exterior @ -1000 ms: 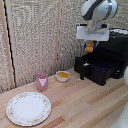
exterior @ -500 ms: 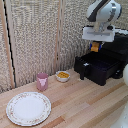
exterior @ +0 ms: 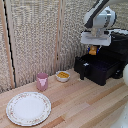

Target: Extend the gripper towards the air fryer handle. Grasp the air fryer handle and pull it to open the air fryer. Release the air fryer handle and move the gripper to the bread. Grasp the bread with the gripper and move it to the air fryer basket. Release the bread inside the air fryer and retract the gripper.

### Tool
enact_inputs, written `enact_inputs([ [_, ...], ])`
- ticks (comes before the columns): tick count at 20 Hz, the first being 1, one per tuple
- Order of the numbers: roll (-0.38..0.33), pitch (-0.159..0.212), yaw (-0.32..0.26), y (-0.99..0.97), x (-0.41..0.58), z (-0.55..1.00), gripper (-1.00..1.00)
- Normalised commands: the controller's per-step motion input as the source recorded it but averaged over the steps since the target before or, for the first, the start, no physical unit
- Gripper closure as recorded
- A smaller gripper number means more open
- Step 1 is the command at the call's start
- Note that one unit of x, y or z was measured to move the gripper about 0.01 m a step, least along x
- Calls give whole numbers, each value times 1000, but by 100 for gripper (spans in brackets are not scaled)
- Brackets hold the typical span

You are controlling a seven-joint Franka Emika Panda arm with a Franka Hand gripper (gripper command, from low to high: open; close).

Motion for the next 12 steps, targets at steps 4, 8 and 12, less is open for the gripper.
enact_inputs([
  [4,-13,0,-228,-61,59,-238,100],
  [8,-11,10,-52,-24,319,-354,100],
  [12,-24,7,-23,-29,285,-319,100],
])
